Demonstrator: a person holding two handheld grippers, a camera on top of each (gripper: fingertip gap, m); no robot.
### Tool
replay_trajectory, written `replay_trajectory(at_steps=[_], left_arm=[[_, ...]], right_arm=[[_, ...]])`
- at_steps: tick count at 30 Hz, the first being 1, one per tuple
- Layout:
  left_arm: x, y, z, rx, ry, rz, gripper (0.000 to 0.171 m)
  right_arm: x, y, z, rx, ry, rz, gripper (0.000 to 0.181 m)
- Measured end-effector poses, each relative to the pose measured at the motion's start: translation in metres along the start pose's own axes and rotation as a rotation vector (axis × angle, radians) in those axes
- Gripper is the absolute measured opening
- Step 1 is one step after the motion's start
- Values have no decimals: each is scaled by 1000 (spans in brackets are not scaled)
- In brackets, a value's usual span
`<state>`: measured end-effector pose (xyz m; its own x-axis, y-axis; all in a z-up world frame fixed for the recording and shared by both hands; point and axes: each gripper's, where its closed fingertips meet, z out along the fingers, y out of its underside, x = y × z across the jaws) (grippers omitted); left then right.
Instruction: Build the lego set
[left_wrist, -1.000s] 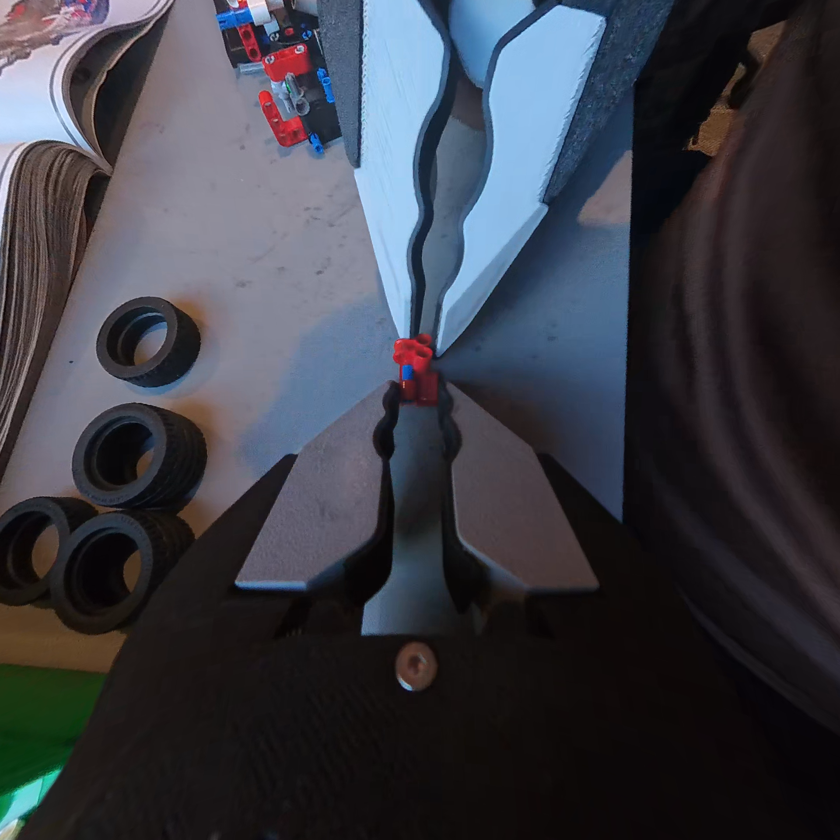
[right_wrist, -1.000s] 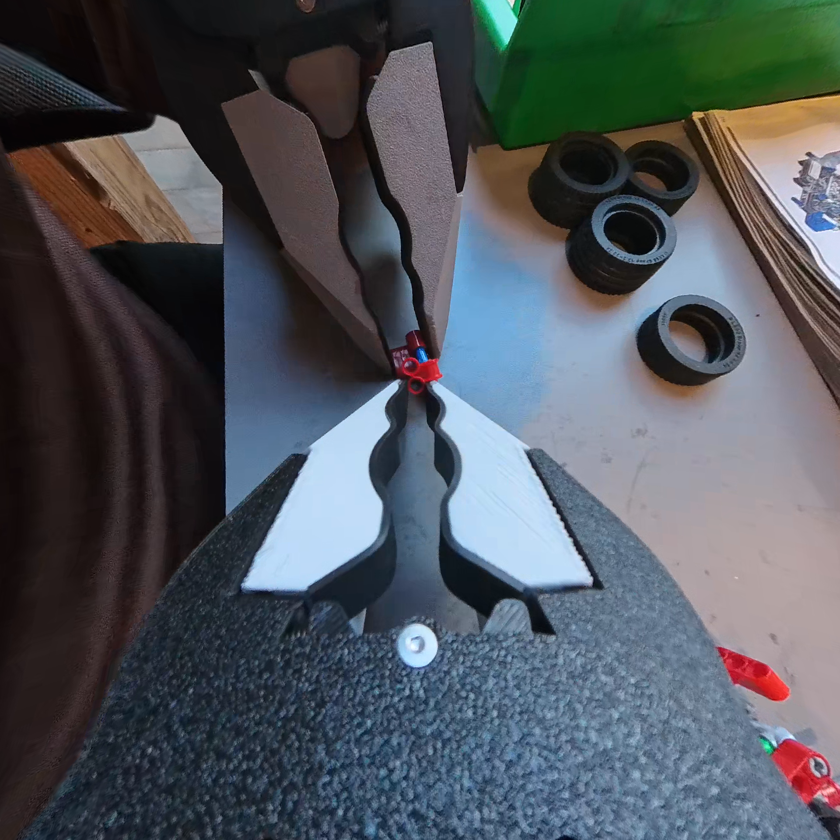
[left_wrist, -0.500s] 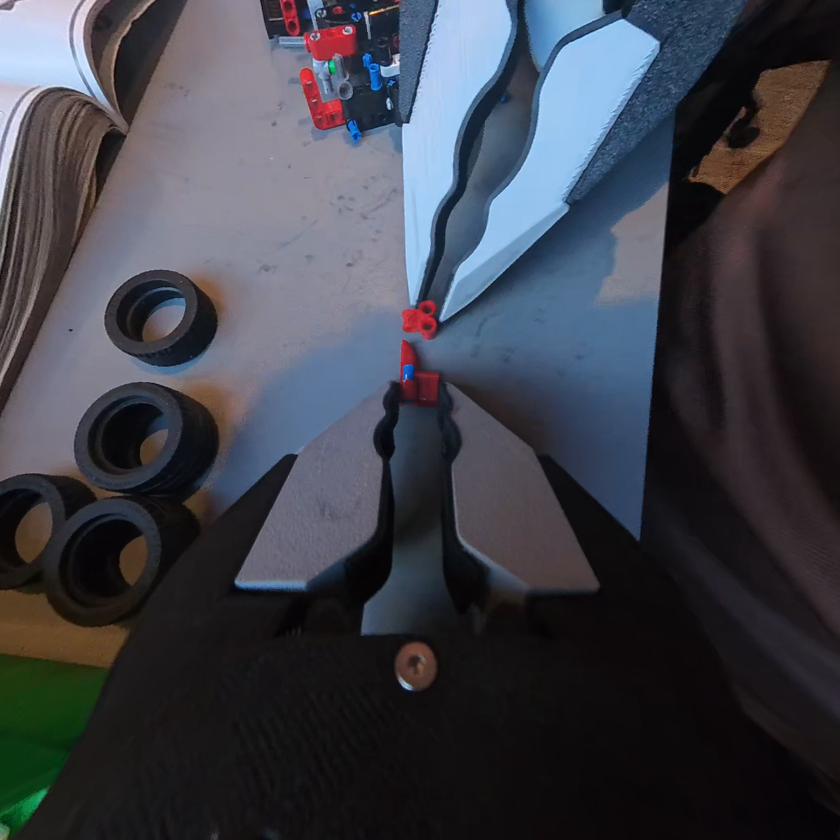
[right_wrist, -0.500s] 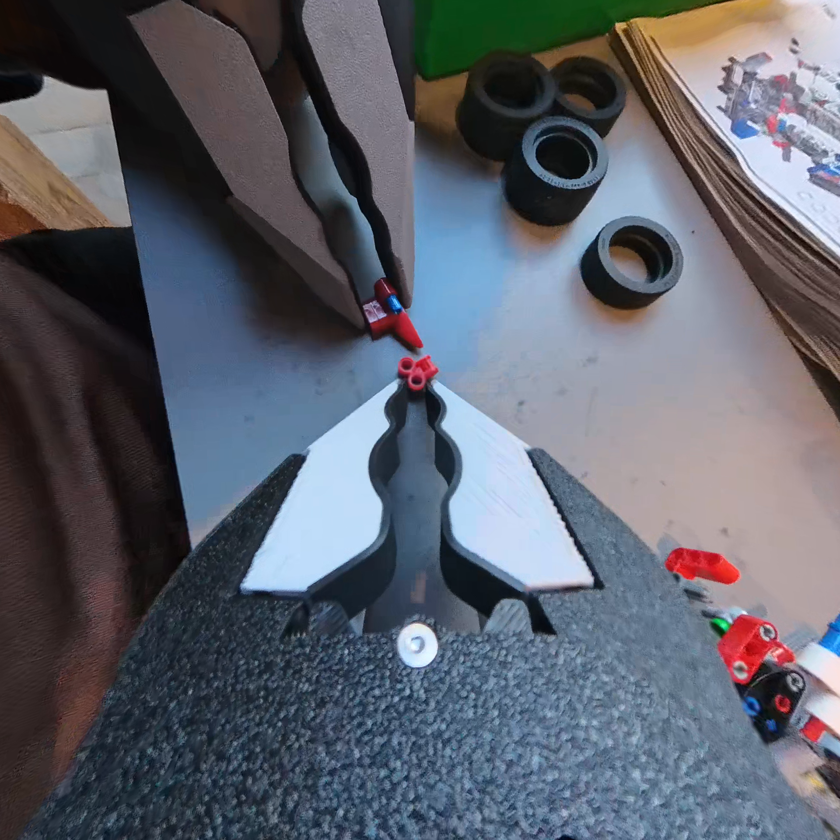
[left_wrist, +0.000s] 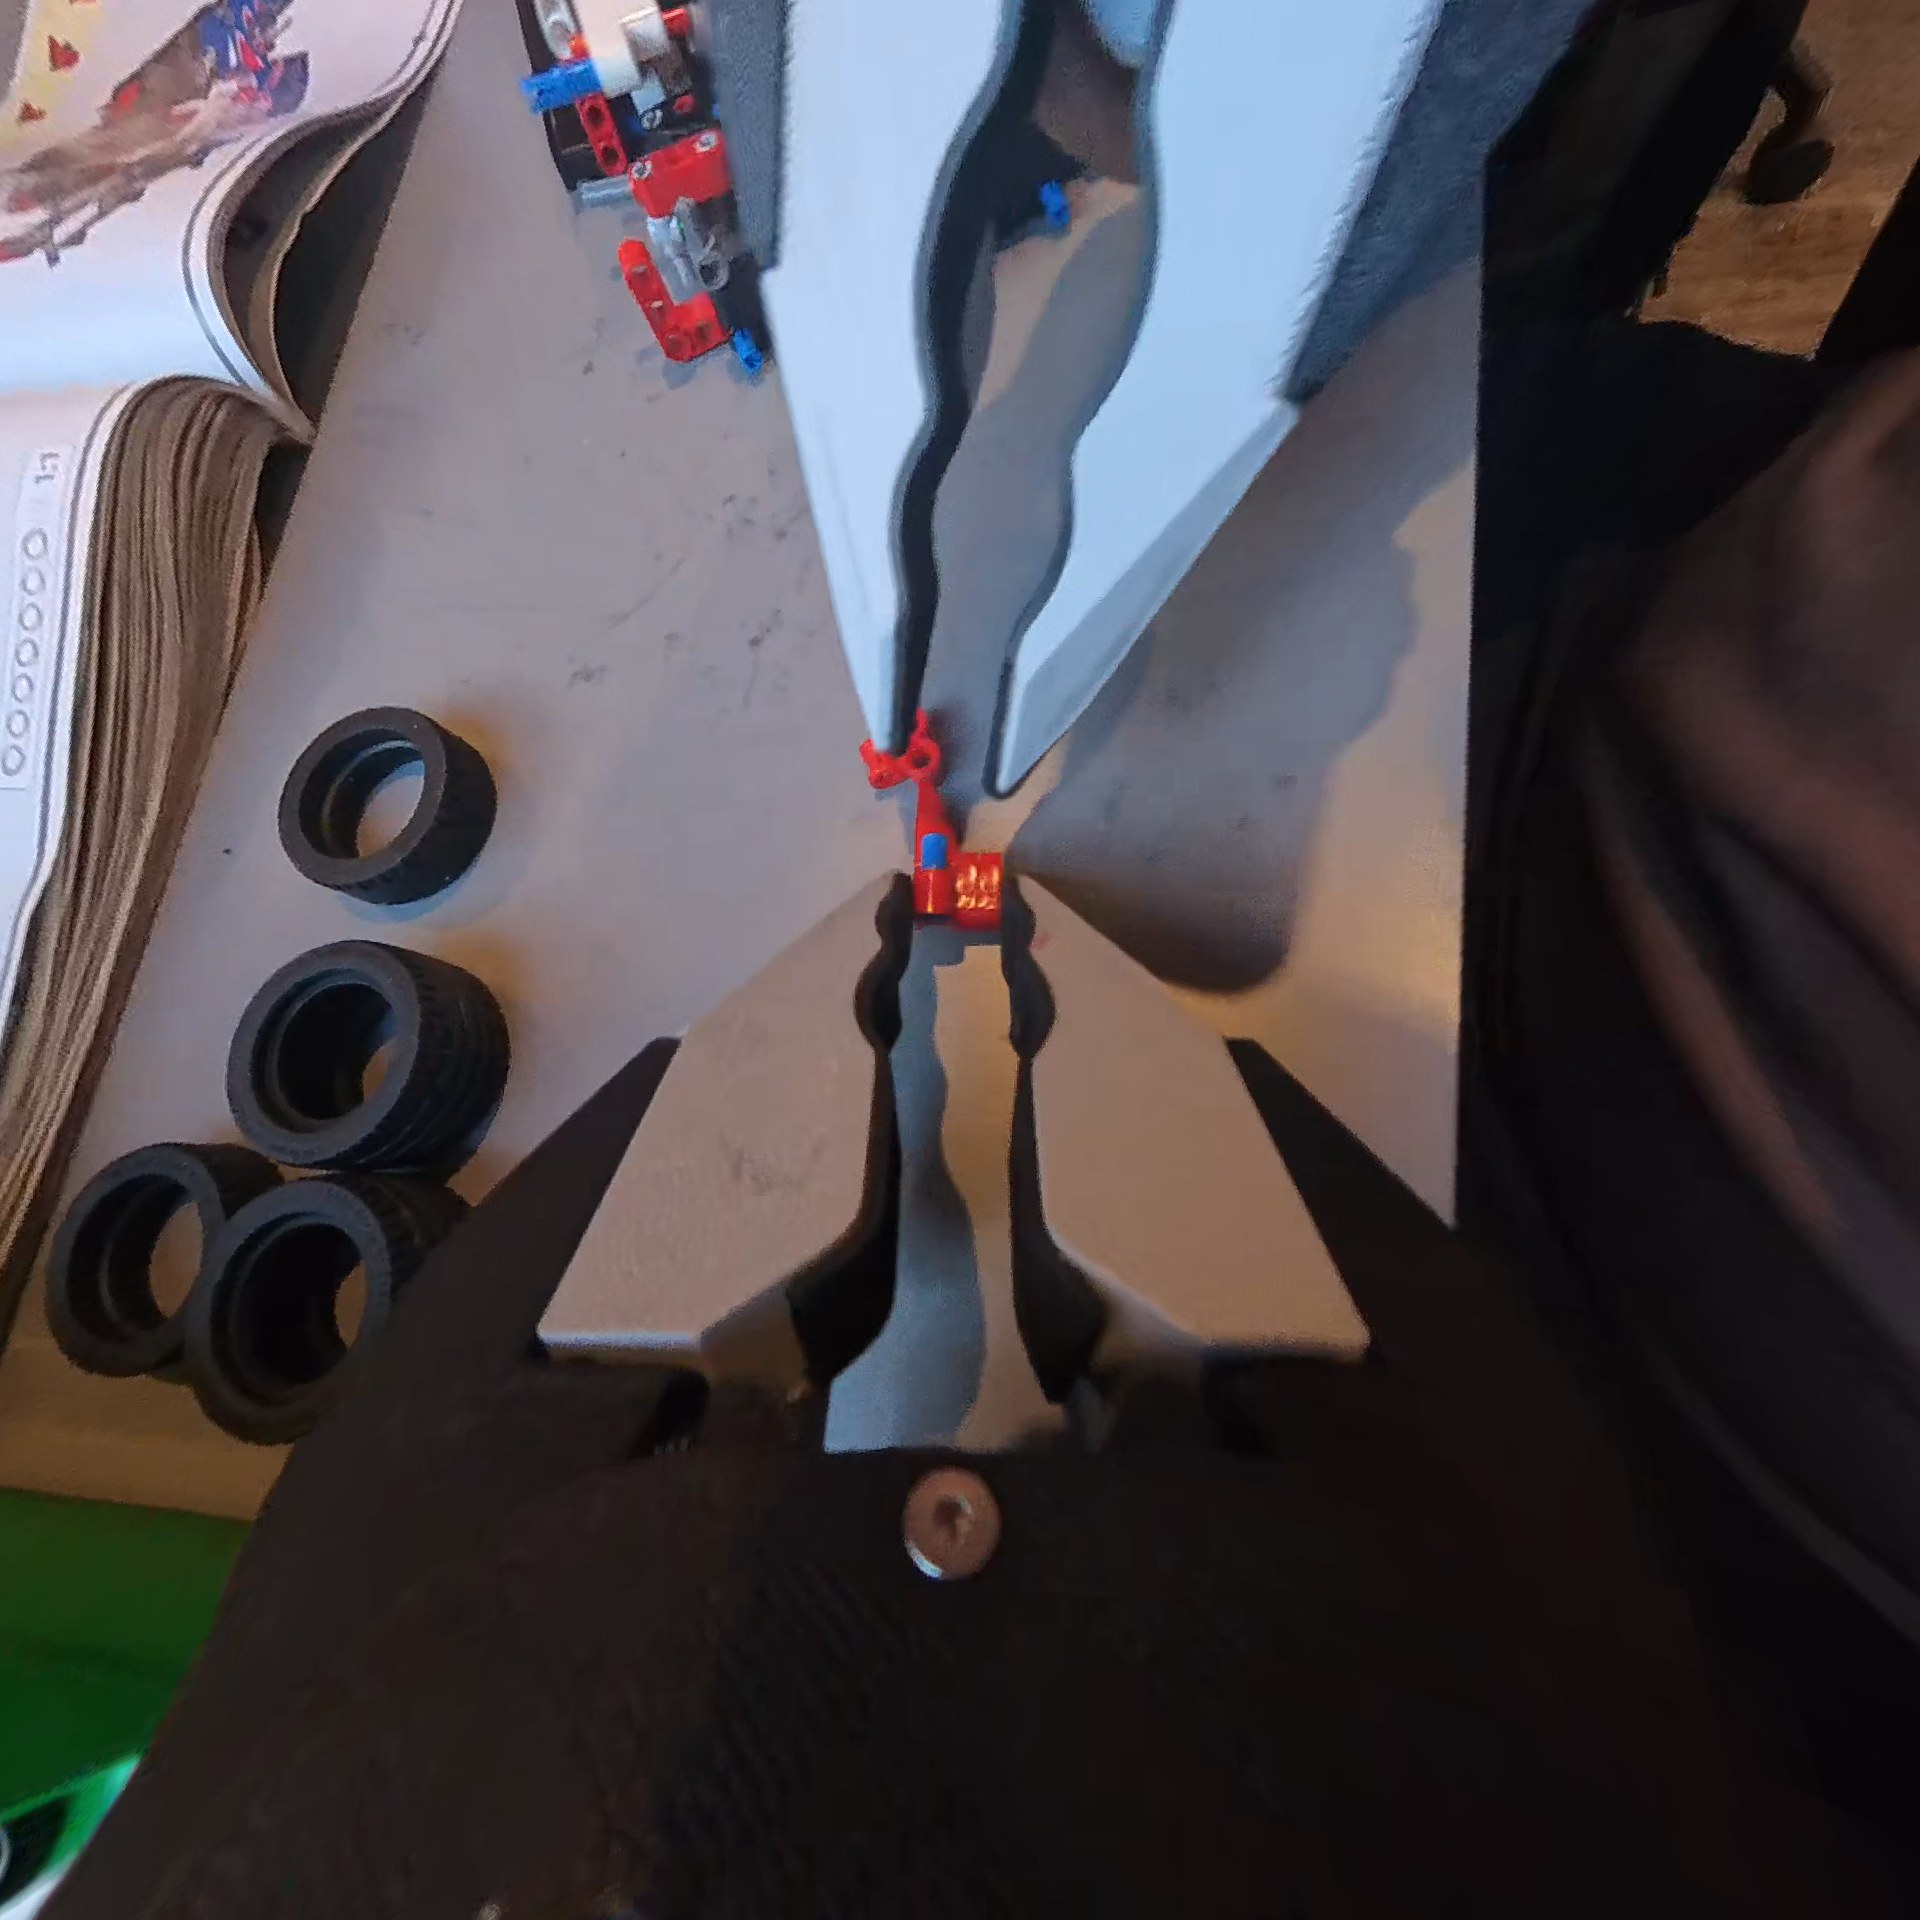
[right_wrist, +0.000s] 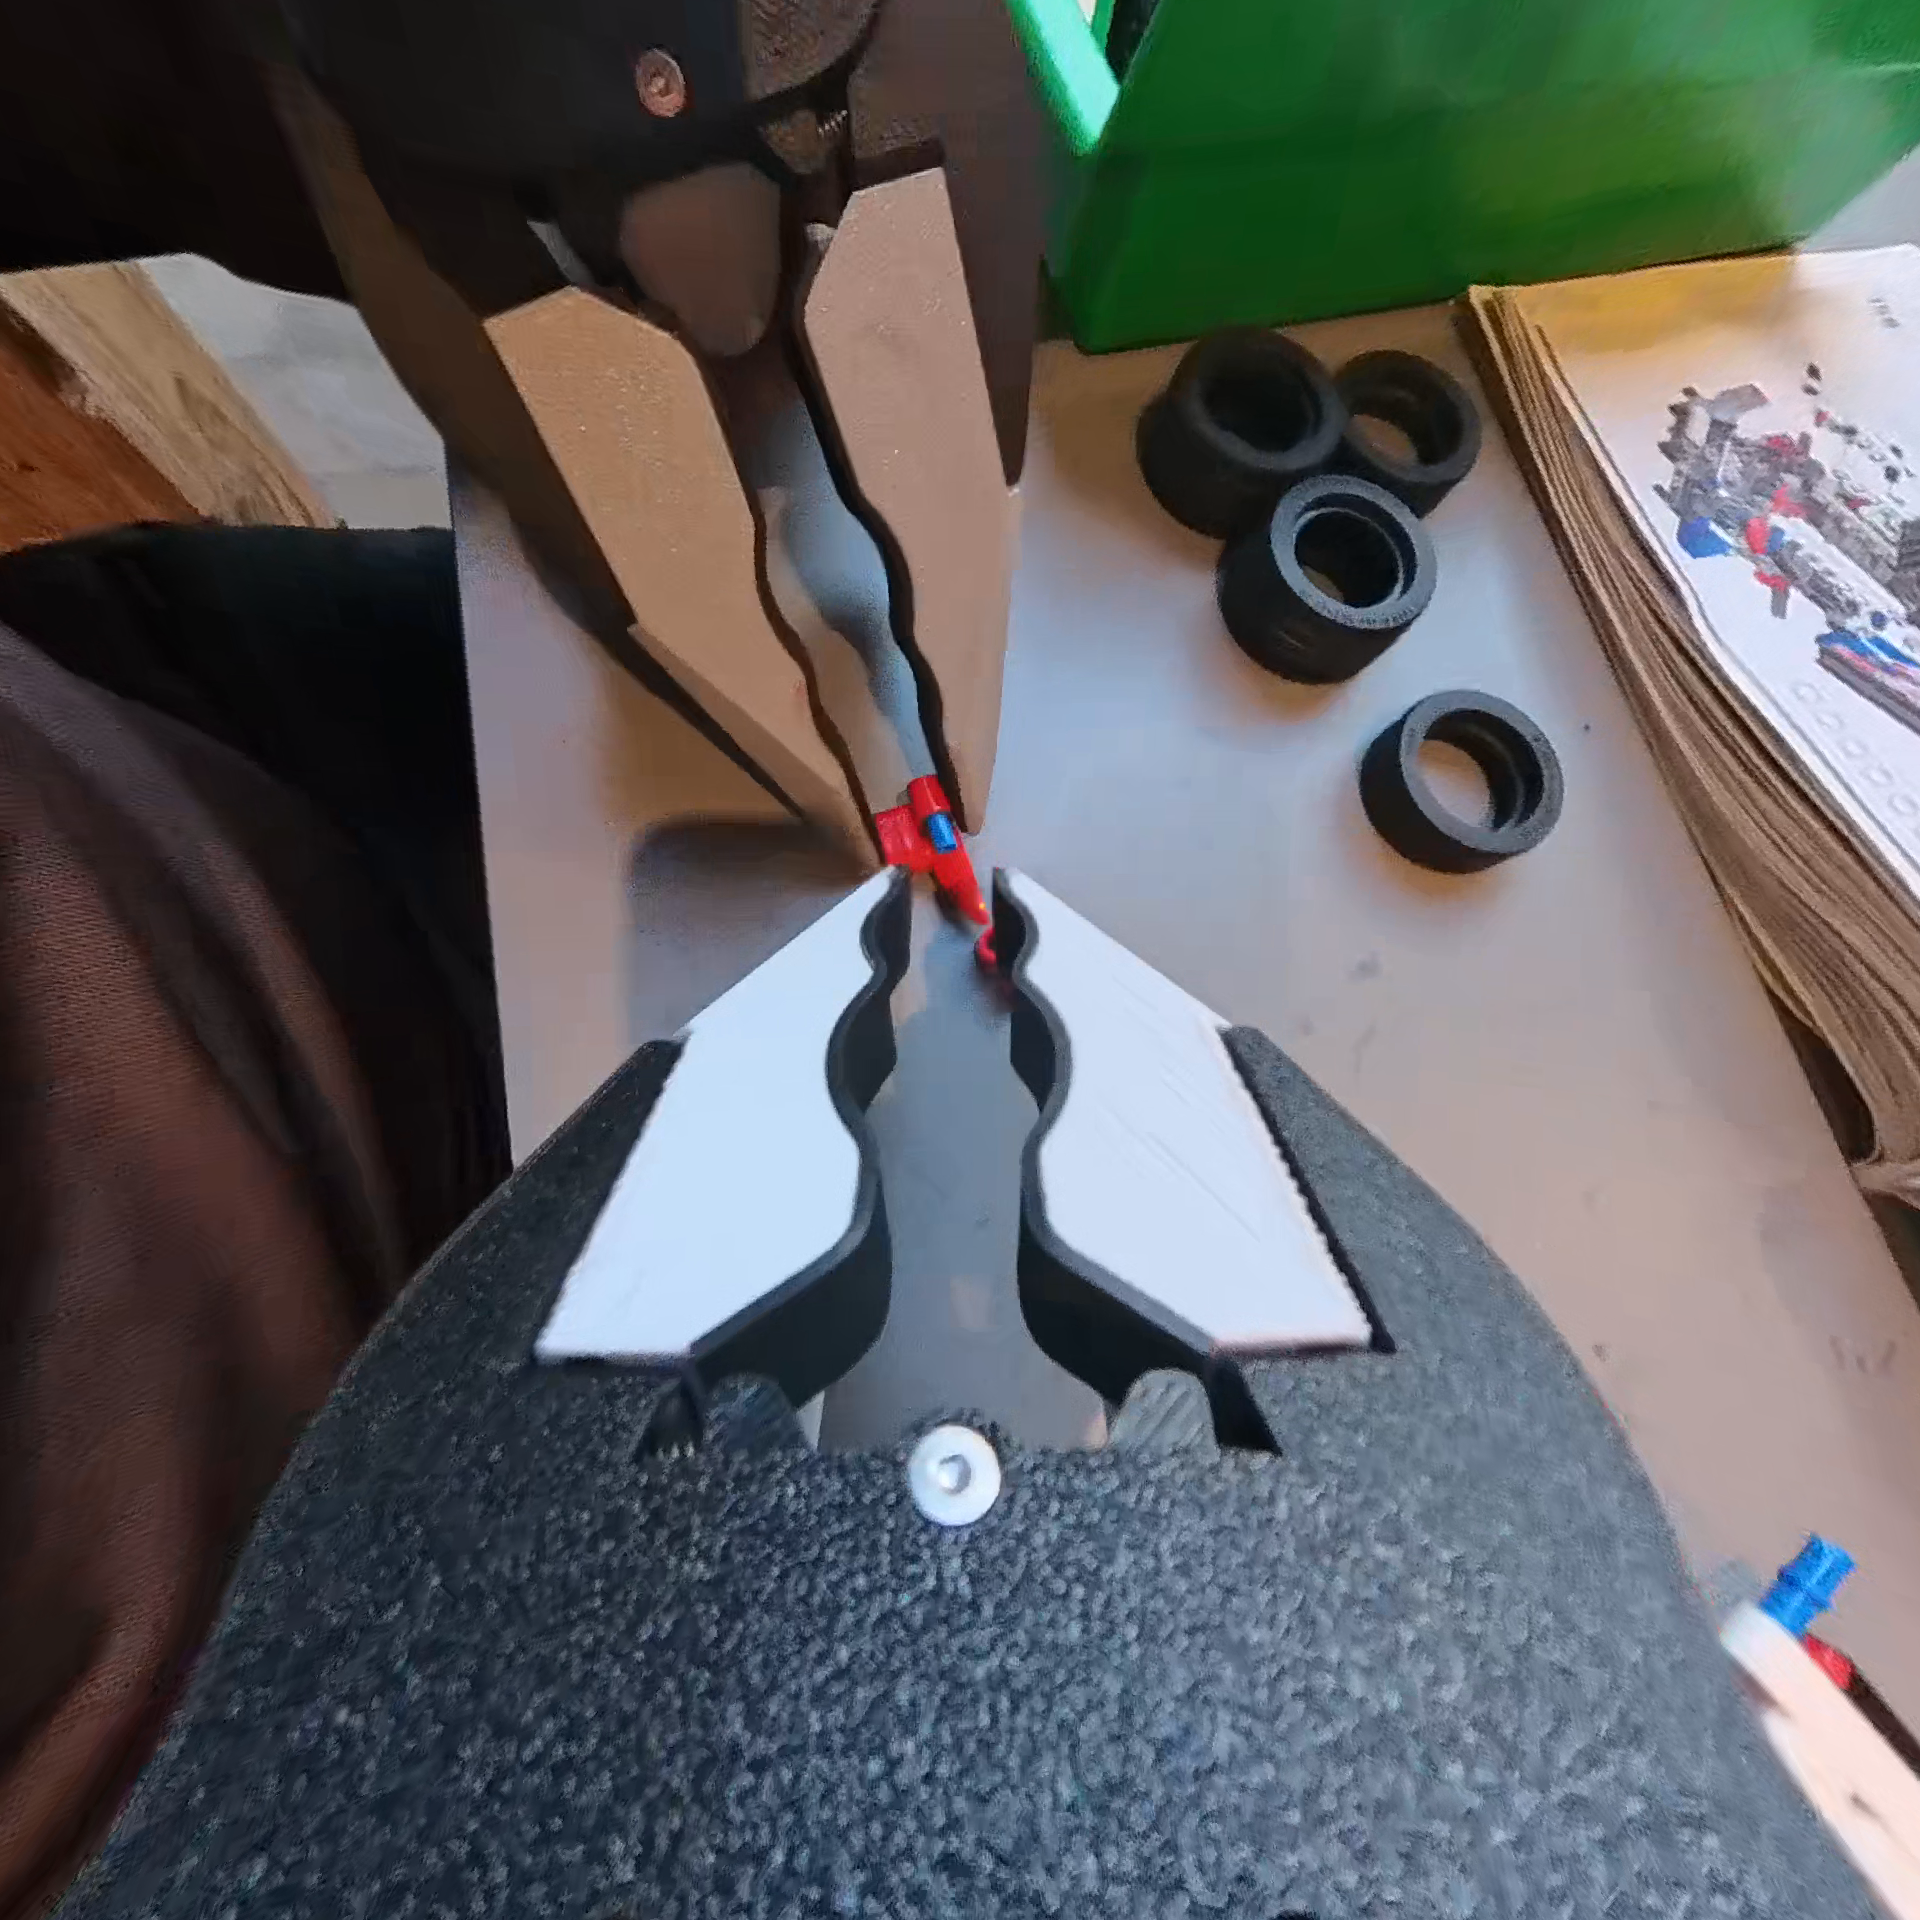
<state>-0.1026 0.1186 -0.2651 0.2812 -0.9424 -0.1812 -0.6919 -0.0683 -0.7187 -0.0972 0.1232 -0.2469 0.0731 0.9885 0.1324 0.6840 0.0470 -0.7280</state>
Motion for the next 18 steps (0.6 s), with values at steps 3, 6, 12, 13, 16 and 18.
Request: replay_trajectory(at_steps=[3, 6, 12, 13, 16, 18], left_arm=[[3, 0, -2, 5, -15, 47, 14], [4, 1, -3, 8, -18, 67, 14], [8, 3, -6, 17, 1, 97, 14], [8, 4, -7, 16, 4, 92, 14], [3, 8, -10, 8, -5, 59, 14], [1, 10, -11, 4, 5, 27, 14]], right_arm=[[-6, -5, 3, -4, -35, -37, 14], [-10, -4, 9, -43, -48, -97, 13], [-14, -4, 18, -64, -73, -101, 6], [-14, -4, 18, -68, -72, -100, 5], [-11, -1, 14, -77, -45, -107, 4], [-8, 2, 11, -73, -27, -84, 4]])
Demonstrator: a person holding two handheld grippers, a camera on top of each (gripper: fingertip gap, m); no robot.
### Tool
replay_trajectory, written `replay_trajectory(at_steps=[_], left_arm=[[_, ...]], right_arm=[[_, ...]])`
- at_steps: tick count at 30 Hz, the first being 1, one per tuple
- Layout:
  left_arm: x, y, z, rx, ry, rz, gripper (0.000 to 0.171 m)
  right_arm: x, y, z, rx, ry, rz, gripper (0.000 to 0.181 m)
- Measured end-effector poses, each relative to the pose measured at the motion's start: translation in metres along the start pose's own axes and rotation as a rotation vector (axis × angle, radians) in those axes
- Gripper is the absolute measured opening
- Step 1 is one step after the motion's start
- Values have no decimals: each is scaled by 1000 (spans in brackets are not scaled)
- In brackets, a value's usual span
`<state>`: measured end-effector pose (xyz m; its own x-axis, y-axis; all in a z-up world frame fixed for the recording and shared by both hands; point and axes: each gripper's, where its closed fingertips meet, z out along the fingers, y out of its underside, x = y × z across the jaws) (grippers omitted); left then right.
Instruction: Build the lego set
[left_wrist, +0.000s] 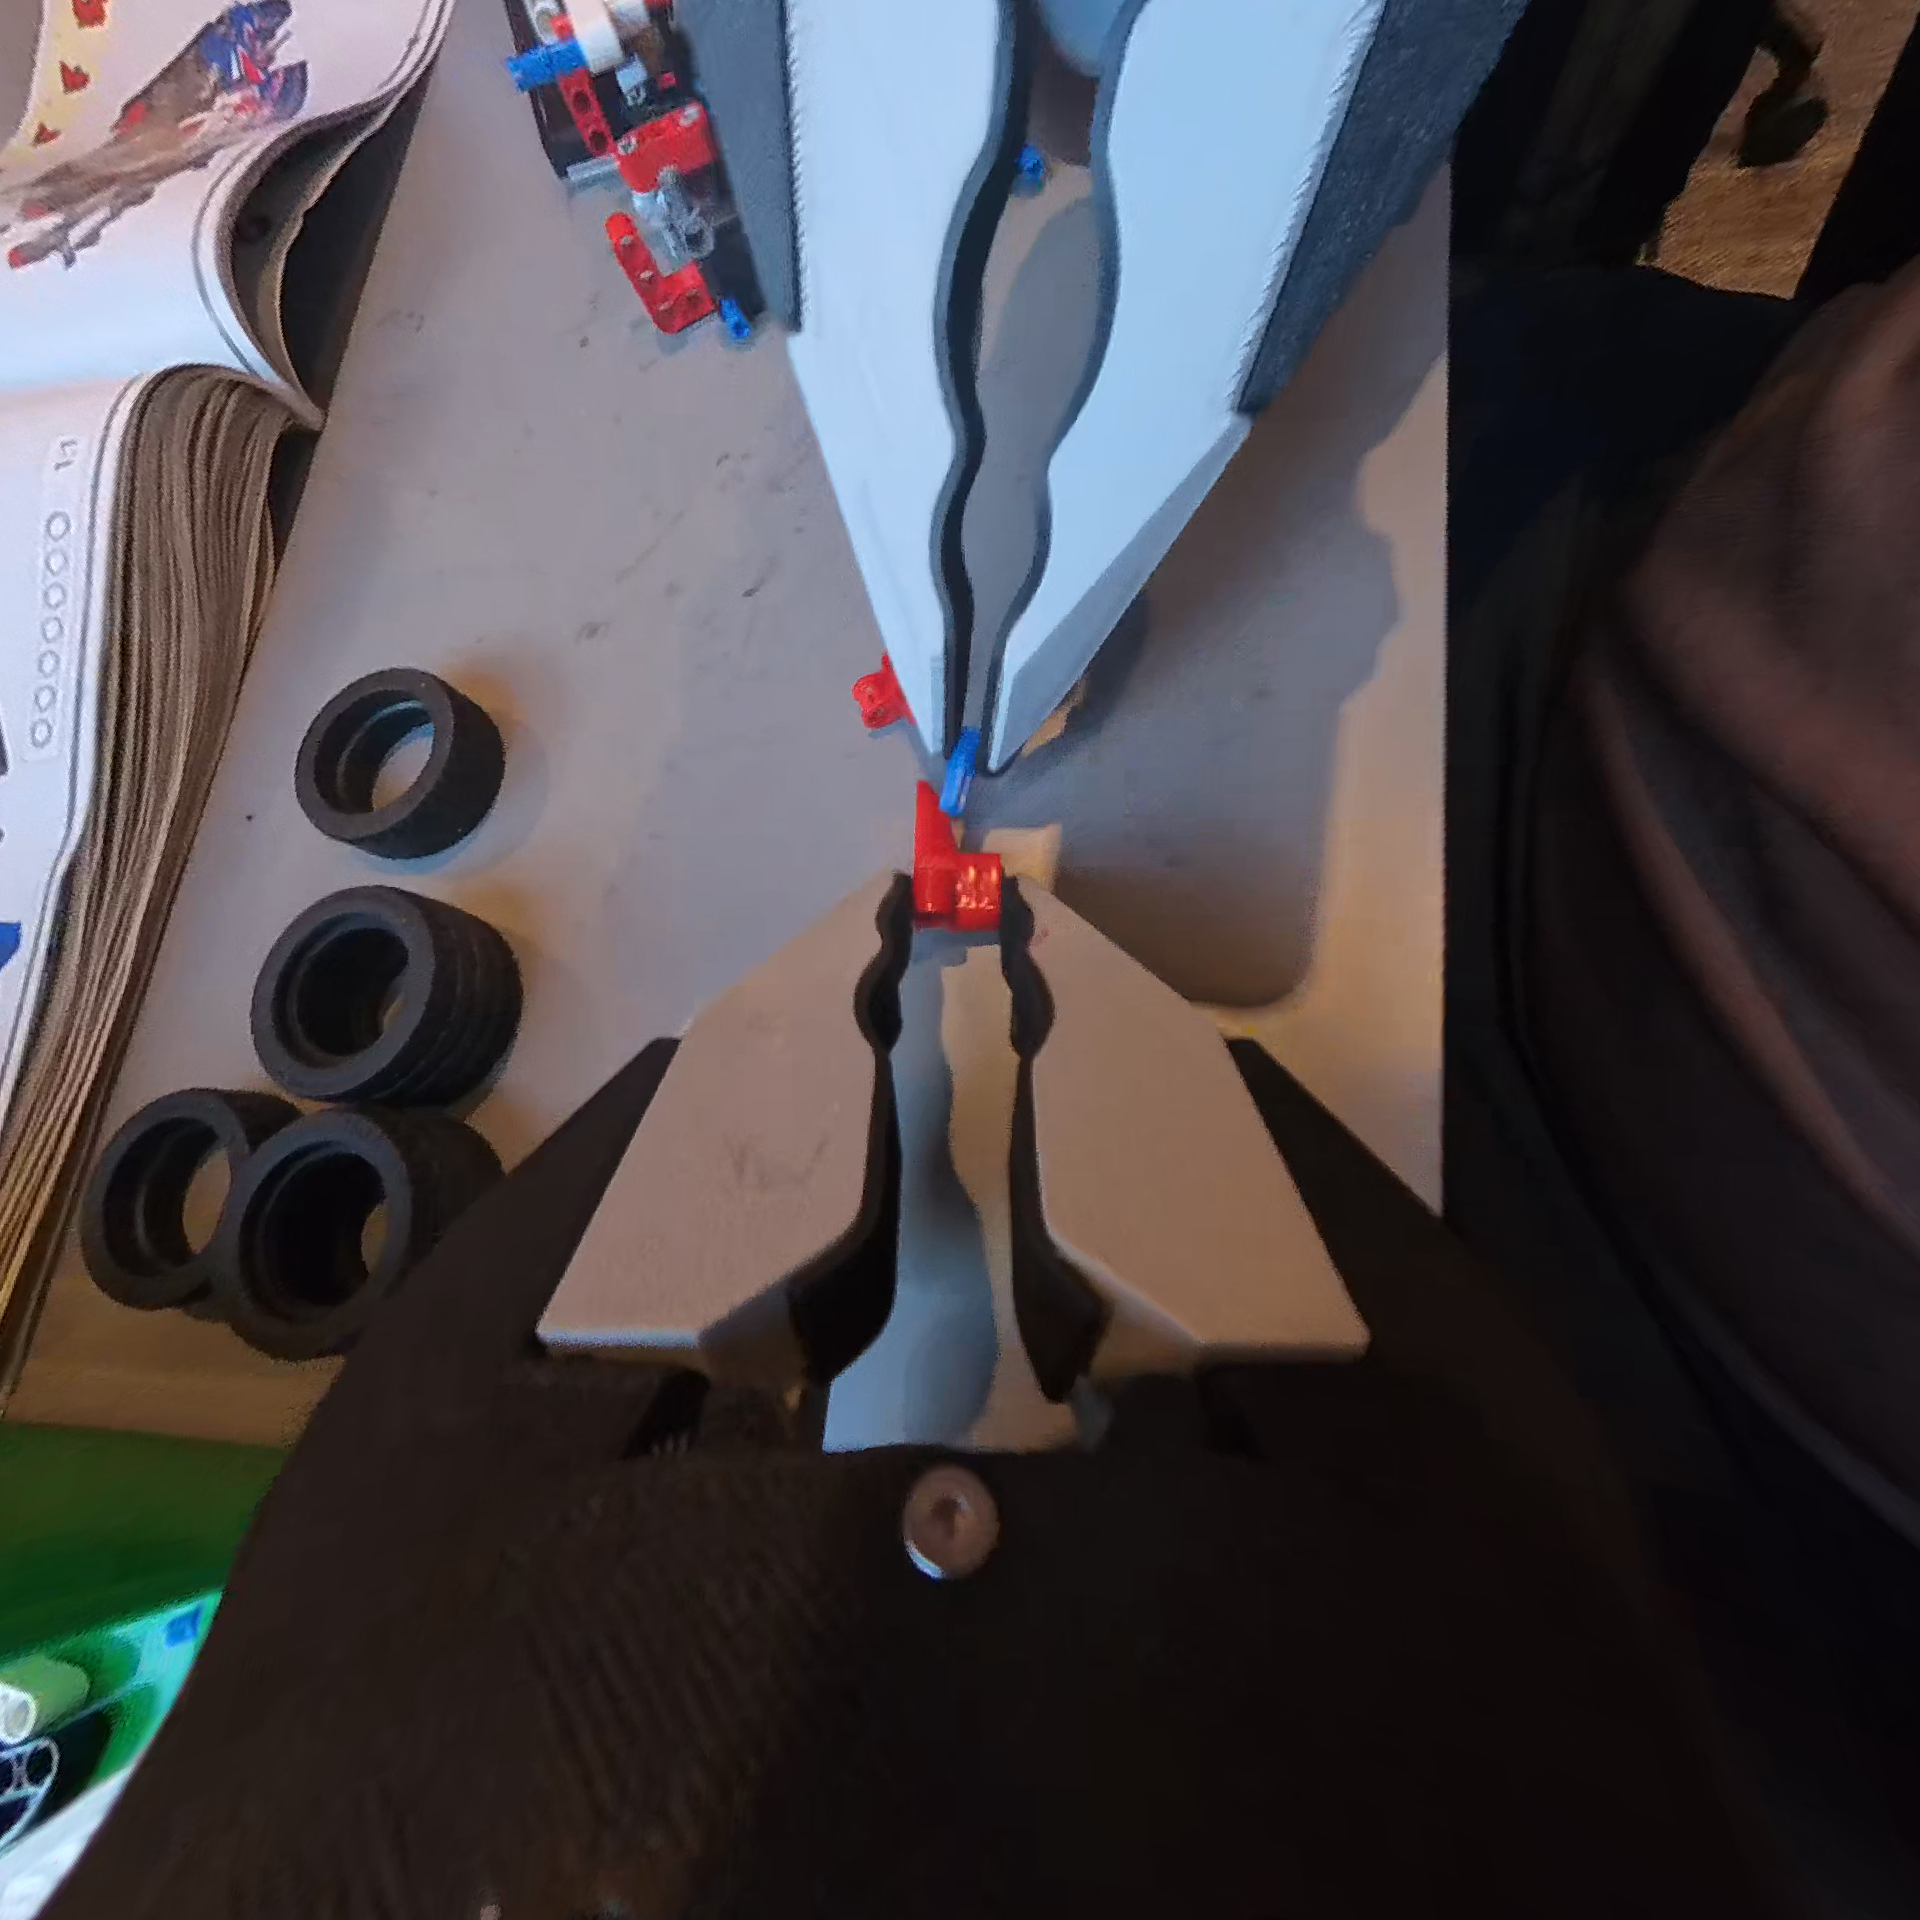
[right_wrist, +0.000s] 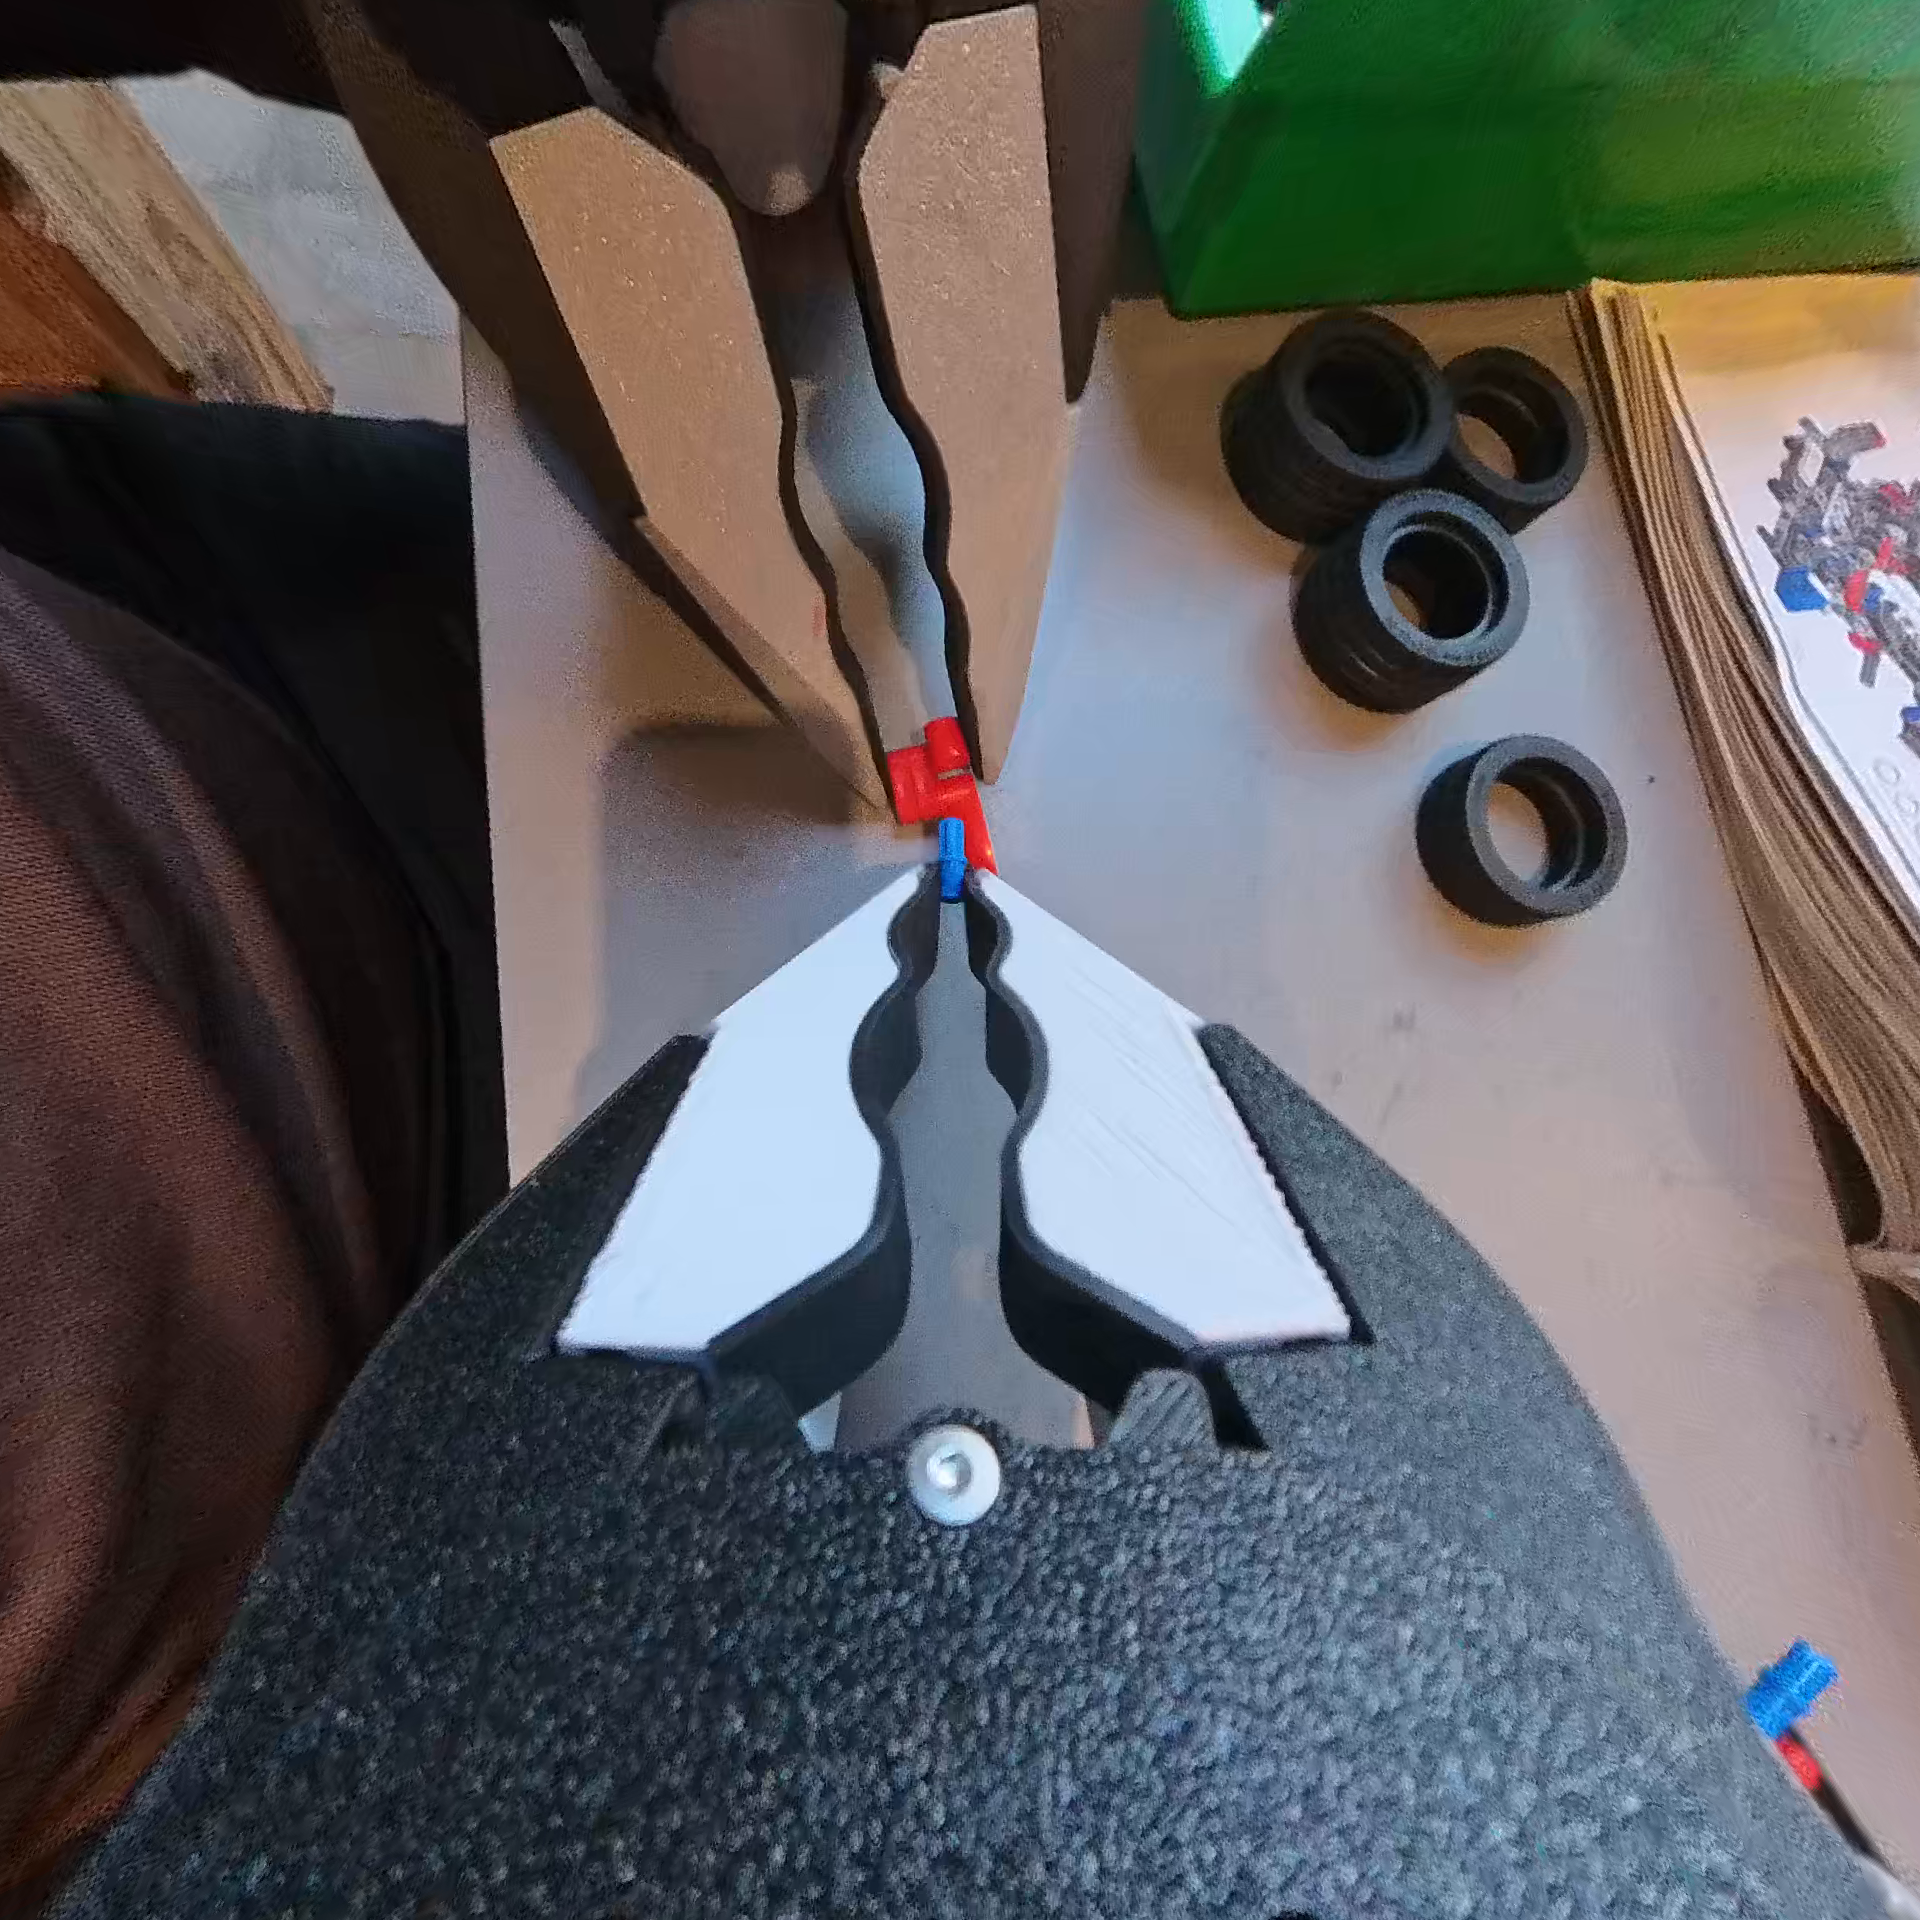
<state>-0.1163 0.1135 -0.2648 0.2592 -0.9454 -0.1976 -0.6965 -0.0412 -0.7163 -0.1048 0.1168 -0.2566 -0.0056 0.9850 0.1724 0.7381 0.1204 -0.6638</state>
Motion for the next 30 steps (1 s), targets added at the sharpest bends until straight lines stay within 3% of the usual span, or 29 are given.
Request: replay_trajectory(at_steps=[12, 18, 21, 25, 28, 30], left_arm=[[-3, 2, 1, -15, 57, -162, 23], [4, 1, -2, -8, 111, -308, 44], [-3, 6, -6, -34, 12, -306, 43], [4, -6, -10, -66, -76, -172, 27], [-2, -26, -17, -47, -210, -77, 22], [-4, -49, -23, 46, -287, -76, 24]], right_arm=[[10, 31, -29, 66, 66, 252, 4], [14, 26, -36, 149, 54, 351, 4], [11, 17, -41, 219, 0, 413, 4], [3, -2, -46, 326, -119, 526, 4], [0, -19, -50, 431, -214, 647, 4], [0, -30, -54, 517, -286, 754, 4]])
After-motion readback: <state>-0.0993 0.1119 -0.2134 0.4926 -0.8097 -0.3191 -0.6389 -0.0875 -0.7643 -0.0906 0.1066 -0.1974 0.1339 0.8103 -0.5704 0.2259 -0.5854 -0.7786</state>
